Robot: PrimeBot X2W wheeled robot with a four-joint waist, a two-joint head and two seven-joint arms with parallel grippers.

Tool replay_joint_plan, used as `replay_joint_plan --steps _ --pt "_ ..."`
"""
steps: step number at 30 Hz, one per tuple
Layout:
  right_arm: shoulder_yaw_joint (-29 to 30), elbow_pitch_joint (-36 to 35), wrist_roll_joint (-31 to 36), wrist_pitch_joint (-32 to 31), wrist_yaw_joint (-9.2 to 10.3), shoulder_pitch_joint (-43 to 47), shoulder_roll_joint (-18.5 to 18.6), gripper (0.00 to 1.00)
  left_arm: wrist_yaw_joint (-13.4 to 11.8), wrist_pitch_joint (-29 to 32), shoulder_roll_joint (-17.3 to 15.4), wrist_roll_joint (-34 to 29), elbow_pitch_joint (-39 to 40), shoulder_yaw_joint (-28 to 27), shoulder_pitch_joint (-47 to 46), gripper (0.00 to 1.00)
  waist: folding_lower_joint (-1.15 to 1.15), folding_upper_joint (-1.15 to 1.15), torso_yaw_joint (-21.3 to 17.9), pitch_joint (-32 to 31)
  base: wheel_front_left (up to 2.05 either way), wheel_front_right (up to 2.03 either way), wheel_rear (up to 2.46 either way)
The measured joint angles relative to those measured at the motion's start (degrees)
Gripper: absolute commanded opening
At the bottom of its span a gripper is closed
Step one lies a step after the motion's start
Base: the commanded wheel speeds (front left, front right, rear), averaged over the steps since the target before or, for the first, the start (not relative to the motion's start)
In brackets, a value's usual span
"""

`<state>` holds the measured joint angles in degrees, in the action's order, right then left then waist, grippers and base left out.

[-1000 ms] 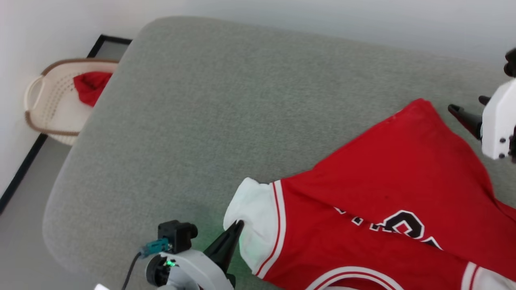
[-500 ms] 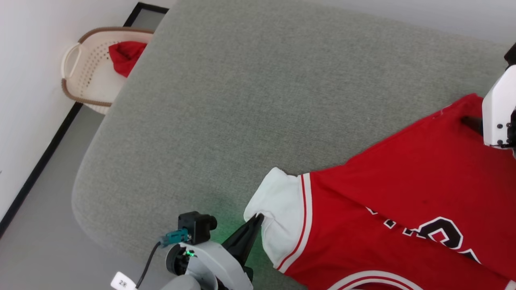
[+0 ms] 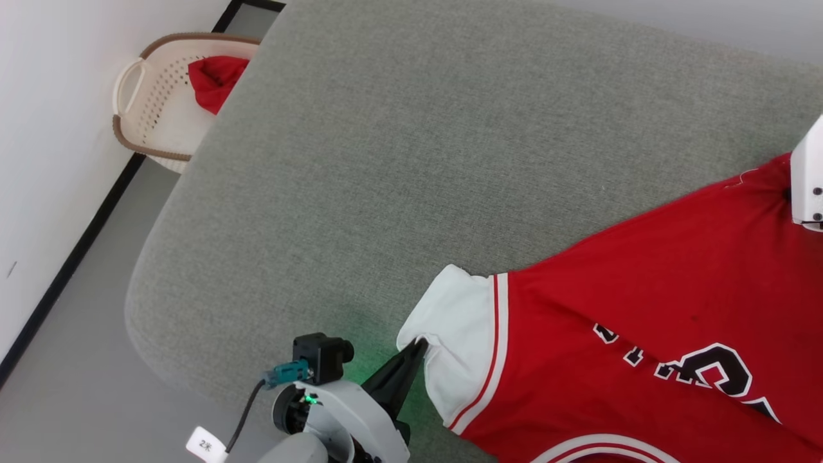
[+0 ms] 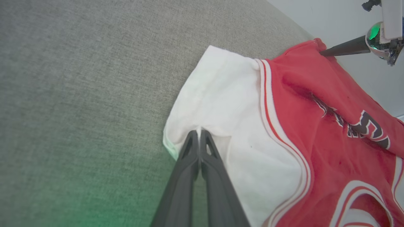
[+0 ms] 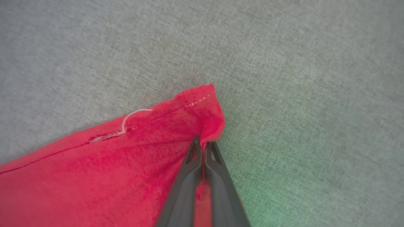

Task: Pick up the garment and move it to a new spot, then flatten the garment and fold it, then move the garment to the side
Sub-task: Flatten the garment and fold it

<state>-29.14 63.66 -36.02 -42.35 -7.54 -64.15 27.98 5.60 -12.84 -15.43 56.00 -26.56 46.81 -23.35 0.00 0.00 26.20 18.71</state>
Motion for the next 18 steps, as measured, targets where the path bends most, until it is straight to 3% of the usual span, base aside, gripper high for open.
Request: replay_joint_plan --steps 8,18 --pt "-2.4 -1.5 -0.9 0.6 0.00 -0.9 -0.3 0.00 0.0 -0.5 -0.7 0.4 -0.9 -0.8 -0.1 0.00 0.00 0.00 -1.7 -0.8 0.00 0.00 0.00" --pt "-6.6 -11.2 -6.5 1.3 0.01 1.0 3.4 0.00 -1.2 -0.6 -3.0 0.6 0.3 -1.8 0.9 0.00 0.00 0.00 -5.4 -2.6 0.00 0.00 0.00"
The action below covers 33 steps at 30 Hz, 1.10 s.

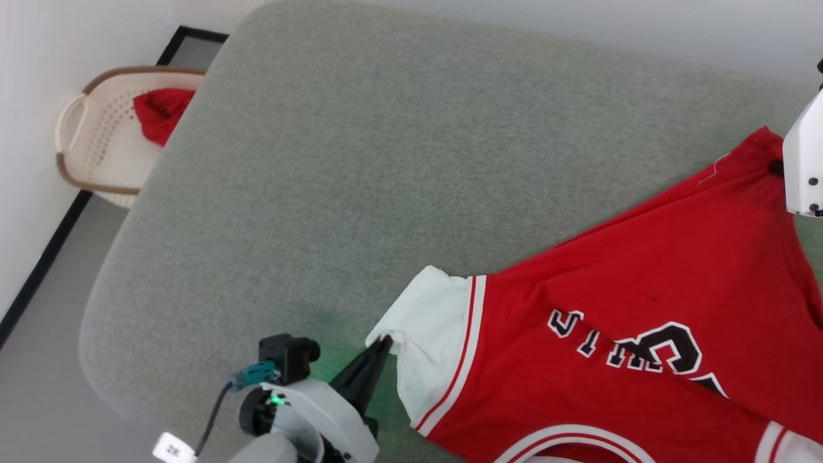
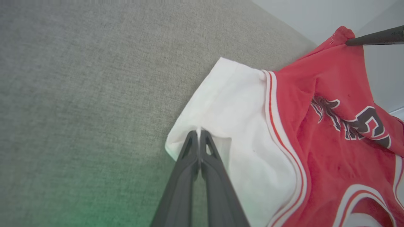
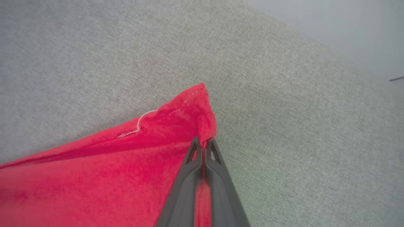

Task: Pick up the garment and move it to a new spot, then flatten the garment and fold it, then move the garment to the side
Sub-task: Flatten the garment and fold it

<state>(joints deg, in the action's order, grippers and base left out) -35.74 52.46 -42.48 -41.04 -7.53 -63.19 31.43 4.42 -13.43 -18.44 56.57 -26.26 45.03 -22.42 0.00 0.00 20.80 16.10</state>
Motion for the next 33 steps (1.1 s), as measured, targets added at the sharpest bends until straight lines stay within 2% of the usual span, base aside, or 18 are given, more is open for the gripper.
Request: replay_joint_plan --steps 5,10,18,25,33 --pt "-1.9 -5.5 -2.7 1.7 0.00 1.9 2.2 0.00 -0.9 1.4 -3.3 -0.1 1.9 -0.9 -0.9 0.00 0.00 0.00 -1.8 -1.3 0.00 0.00 0.00" --pt "-3.1 -8.9 -4.1 3.5 0.00 2.4 3.5 0.00 -2.0 6.7 -8.8 -1.4 6.1 -1.6 -5.9 0.00 0.00 0.00 -3.4 -3.4 0.00 0.00 0.00" --pt "-2.7 -10.4 -4.9 9.6 0.00 0.2 1.6 0.00 -2.1 18.4 -14.6 -2.2 10.3 -2.4 -18.1 0.00 0.00 0.00 -6.1 -7.2 0.00 0.00 0.00" --pt "-2.2 -9.4 -2.6 16.6 0.00 -4.2 -0.5 0.00 0.2 26.0 -15.4 -2.9 6.3 -2.8 -31.3 0.00 0.00 0.00 -8.4 -10.3 0.00 0.00 0.00" --pt "-0.1 -4.5 2.9 26.1 0.00 -11.3 -3.5 0.00 2.3 30.5 -13.4 -5.1 -3.4 -1.5 -47.5 0.00 0.00 0.00 -11.3 -12.2 0.00 0.00 0.00"
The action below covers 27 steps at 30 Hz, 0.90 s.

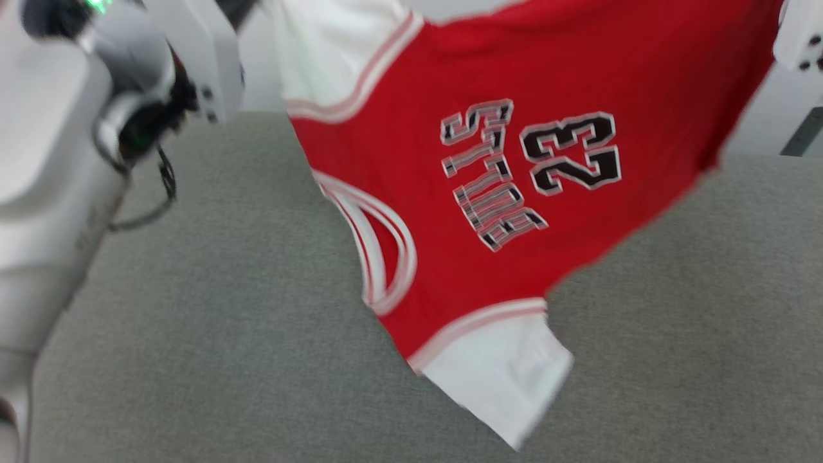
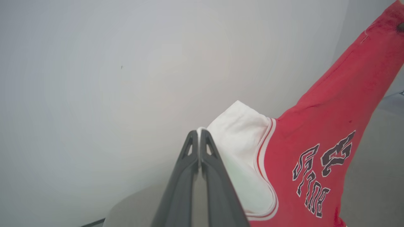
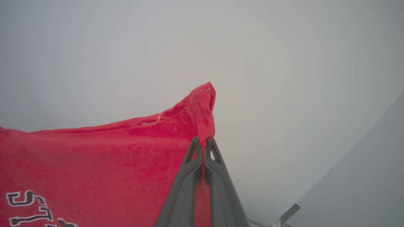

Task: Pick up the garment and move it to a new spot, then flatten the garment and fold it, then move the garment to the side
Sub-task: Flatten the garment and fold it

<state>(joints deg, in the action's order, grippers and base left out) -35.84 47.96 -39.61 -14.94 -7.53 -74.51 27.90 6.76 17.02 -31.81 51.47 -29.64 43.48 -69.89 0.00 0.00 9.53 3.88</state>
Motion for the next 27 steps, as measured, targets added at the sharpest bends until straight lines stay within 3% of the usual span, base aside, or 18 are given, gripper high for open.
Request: replay_joint_plan --steps 17,27 --pt "6.3 13.1 9.0 14.4 0.00 -13.4 -6.9 0.00 0.6 -7.1 2.3 -5.3 -20.4 1.2 -25.4 0.00 0.00 0.00 -5.0 3.1 0.00 0.00 0.00" --pt "8.1 17.9 13.1 17.7 0.00 -20.4 -10.9 0.00 0.2 -12.8 7.3 -6.2 -29.3 0.3 -33.8 0.00 0.00 0.00 -6.9 9.0 0.00 0.00 0.00"
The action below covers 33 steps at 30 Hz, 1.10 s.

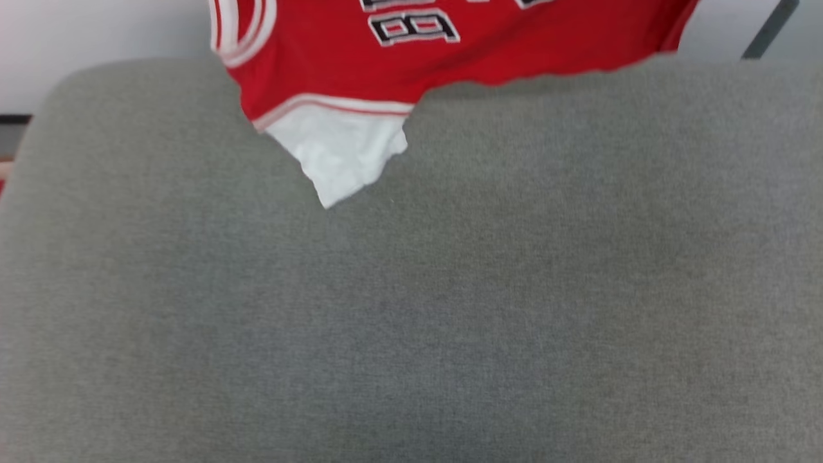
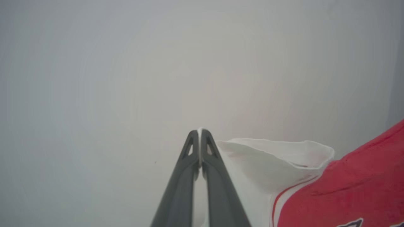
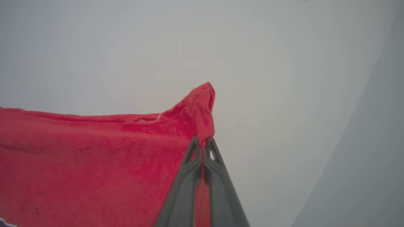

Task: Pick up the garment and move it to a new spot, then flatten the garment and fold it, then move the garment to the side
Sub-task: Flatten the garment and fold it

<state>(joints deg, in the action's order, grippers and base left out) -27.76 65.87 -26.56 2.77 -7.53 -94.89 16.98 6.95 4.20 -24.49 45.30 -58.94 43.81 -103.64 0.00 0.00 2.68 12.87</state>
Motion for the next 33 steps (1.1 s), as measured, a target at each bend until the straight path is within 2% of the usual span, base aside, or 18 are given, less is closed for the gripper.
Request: replay_joint_plan --steps 10,14,20,23,29,33 --pt "4.5 4.4 7.0 10.5 0.00 -11.4 -1.8 0.00 -0.9 -8.8 1.5 -2.8 -5.2 -0.3 -13.4 0.00 0.00 0.00 -1.9 9.4 0.00 0.00 0.00" --pt "8.4 3.9 11.2 12.1 0.00 -15.4 -1.7 0.00 -0.9 -11.8 1.8 -3.8 -6.0 -0.3 -20.0 0.00 0.00 0.00 -2.7 14.2 0.00 0.00 0.00" --pt "18.7 -8.9 20.5 12.2 0.00 -15.5 -0.8 0.00 -0.4 -15.5 2.8 -4.7 -6.5 -0.1 -28.1 0.00 0.00 0.00 -3.7 22.0 0.00 0.00 0.00" --pt "23.8 -14.4 26.1 12.3 0.00 -12.1 -2.1 0.00 -0.3 -17.2 3.6 -4.4 -6.7 -0.9 -29.9 0.00 0.00 0.00 -4.1 25.7 0.00 0.00 0.00" --pt "30.0 -18.8 34.0 12.3 0.00 -7.6 -6.1 0.00 0.1 -18.8 5.3 -3.8 -7.4 -1.4 -29.9 0.00 0.00 0.00 -4.2 32.9 0.00 0.00 0.00" --pt "32.1 -17.6 37.3 12.3 0.00 -5.8 -8.2 0.00 0.2 -19.0 6.1 -4.0 -8.6 -0.7 -26.6 0.00 0.00 0.00 -3.9 37.0 0.00 0.00 0.00"
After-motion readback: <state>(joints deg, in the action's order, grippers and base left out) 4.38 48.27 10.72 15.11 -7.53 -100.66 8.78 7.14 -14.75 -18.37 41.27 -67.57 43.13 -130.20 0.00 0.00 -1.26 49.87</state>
